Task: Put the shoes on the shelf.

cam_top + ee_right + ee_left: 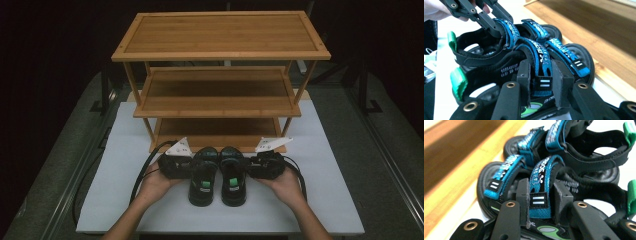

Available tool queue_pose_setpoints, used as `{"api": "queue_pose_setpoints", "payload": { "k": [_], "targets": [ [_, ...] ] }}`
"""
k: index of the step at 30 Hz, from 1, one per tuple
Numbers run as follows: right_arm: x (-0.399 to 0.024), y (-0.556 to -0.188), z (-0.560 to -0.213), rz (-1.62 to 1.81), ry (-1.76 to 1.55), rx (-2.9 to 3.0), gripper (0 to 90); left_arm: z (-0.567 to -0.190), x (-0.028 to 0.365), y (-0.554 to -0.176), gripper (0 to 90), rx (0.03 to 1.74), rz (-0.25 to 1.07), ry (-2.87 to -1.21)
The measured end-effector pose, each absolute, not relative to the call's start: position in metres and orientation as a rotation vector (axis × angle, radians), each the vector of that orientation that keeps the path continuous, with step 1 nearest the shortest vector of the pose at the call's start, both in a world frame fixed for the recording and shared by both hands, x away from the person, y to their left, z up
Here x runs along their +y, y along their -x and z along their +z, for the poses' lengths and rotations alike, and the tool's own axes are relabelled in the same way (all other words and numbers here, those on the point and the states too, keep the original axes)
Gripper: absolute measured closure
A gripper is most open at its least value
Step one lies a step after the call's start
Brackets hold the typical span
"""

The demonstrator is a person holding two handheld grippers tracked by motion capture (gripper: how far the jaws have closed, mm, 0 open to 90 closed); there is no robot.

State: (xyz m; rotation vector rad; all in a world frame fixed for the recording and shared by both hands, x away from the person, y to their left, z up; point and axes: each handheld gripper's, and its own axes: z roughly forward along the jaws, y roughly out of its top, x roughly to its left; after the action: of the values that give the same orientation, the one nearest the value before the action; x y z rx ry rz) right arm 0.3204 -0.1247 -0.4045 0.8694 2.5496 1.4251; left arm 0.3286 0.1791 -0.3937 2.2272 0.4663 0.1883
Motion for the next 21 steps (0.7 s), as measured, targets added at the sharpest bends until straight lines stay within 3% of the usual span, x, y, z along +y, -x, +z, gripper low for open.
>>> {"api": "queue_pose_setpoints", "payload": {
  "k": [21],
  "targets": [
    [-0.121,-0.371,-0.393,1.426,-0.884,2.331,69.9,-0.389,0.164,-0.385,70.7,0.521,0.396,-2.101]
  ]
}}
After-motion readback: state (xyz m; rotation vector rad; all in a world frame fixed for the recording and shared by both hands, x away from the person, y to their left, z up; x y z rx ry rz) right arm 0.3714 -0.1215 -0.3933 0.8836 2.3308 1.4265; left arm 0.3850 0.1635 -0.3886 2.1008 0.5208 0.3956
